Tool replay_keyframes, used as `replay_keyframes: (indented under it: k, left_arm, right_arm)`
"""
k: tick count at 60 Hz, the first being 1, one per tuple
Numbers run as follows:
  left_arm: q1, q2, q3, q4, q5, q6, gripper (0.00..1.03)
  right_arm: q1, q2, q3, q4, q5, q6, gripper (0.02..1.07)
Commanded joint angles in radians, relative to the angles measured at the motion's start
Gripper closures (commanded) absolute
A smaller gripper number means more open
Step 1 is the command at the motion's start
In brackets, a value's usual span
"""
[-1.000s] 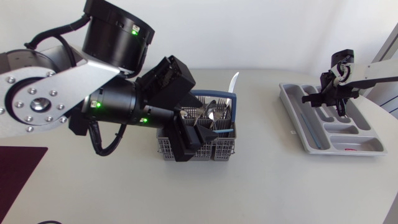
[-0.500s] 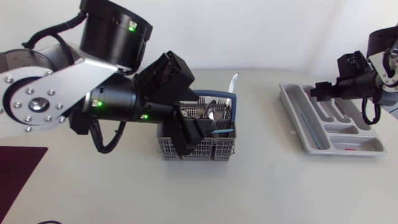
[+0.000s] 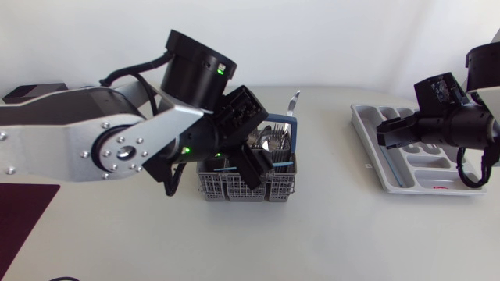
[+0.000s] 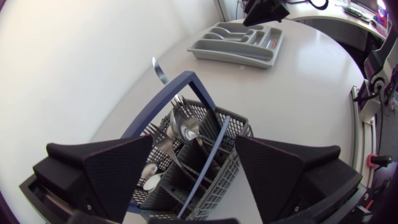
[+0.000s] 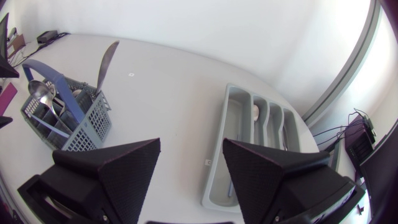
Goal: Sort the cutlery from the basket into the organizer compartments.
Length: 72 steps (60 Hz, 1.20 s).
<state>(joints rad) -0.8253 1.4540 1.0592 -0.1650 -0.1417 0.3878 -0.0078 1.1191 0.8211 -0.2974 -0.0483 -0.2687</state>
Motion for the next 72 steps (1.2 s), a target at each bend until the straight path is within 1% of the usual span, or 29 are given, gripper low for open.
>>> replay_keyframes:
  k: [1, 3, 12, 17, 19, 25, 27, 32, 38, 41, 49, 55, 57, 62, 64, 69, 72]
  left_arm:
    - [-0.018, 0.031, -0.01, 0.03, -0.05, -0.024, 0.19]
    - [-0.02, 0.04, -0.004, 0.036, -0.07, -0.027, 0.19]
    - [-0.023, 0.086, 0.012, 0.051, -0.099, -0.032, 0.24]
    - [-0.029, 0.108, 0.018, 0.068, -0.124, -0.033, 0.24]
    - [-0.031, 0.112, 0.022, 0.073, -0.127, -0.033, 0.26]
    - [-0.029, 0.132, 0.035, 0.088, -0.133, -0.033, 0.27]
    - [-0.029, 0.14, 0.039, 0.094, -0.137, -0.033, 0.3]
    - [-0.026, 0.147, 0.042, 0.116, -0.141, -0.04, 0.35]
    - [-0.023, 0.16, 0.045, 0.145, -0.148, -0.052, 0.44]
    - [-0.021, 0.166, 0.048, 0.15, -0.148, -0.053, 0.46]
    - [-0.023, 0.183, 0.048, 0.176, -0.15, -0.056, 0.6]
    - [-0.029, 0.19, 0.047, 0.199, -0.16, -0.053, 0.68]
    - [-0.029, 0.195, 0.05, 0.202, -0.162, -0.053, 0.7]
    - [-0.031, 0.204, 0.05, 0.216, -0.173, -0.05, 0.7]
    - [-0.031, 0.21, 0.051, 0.22, -0.176, -0.05, 0.73]
    - [-0.029, 0.221, 0.053, 0.226, -0.177, -0.049, 0.75]
    - [-0.032, 0.227, 0.053, 0.232, -0.177, -0.047, 0.75]
  right_arm:
    - [0.022, -0.025, -0.042, -0.026, 0.008, 0.026, 0.34]
    - [0.031, -0.035, -0.05, -0.031, 0.008, 0.029, 0.34]
    - [0.109, -0.105, -0.094, -0.048, 0.001, 0.043, 0.34]
    - [0.17, -0.163, -0.126, -0.054, -0.009, 0.039, 0.29]
    - [0.193, -0.183, -0.137, -0.06, -0.013, 0.036, 0.28]
    - [0.264, -0.243, -0.175, -0.063, -0.019, 0.031, 0.28]
    - [0.281, -0.254, -0.183, -0.065, -0.018, 0.033, 0.27]
    - [0.322, -0.271, -0.198, -0.069, -0.016, 0.039, 0.27]
    - [0.358, -0.28, -0.212, -0.069, -0.01, 0.051, 0.27]
    - [0.37, -0.28, -0.217, -0.068, -0.01, 0.054, 0.27]
    - [0.388, -0.282, -0.22, -0.066, 0.001, 0.054, 0.27]
    - [0.408, -0.286, -0.22, -0.068, 0.001, 0.048, 0.27]
    - [0.424, -0.289, -0.22, -0.068, 0.001, 0.046, 0.27]
    - [0.45, -0.294, -0.224, -0.063, -0.001, 0.037, 0.27]
    - [0.457, -0.294, -0.227, -0.059, -0.005, 0.026, 0.27]
    - [0.48, -0.295, -0.232, -0.049, -0.018, 0.01, 0.23]
    - [0.496, -0.294, -0.237, -0.045, -0.027, -0.001, 0.23]
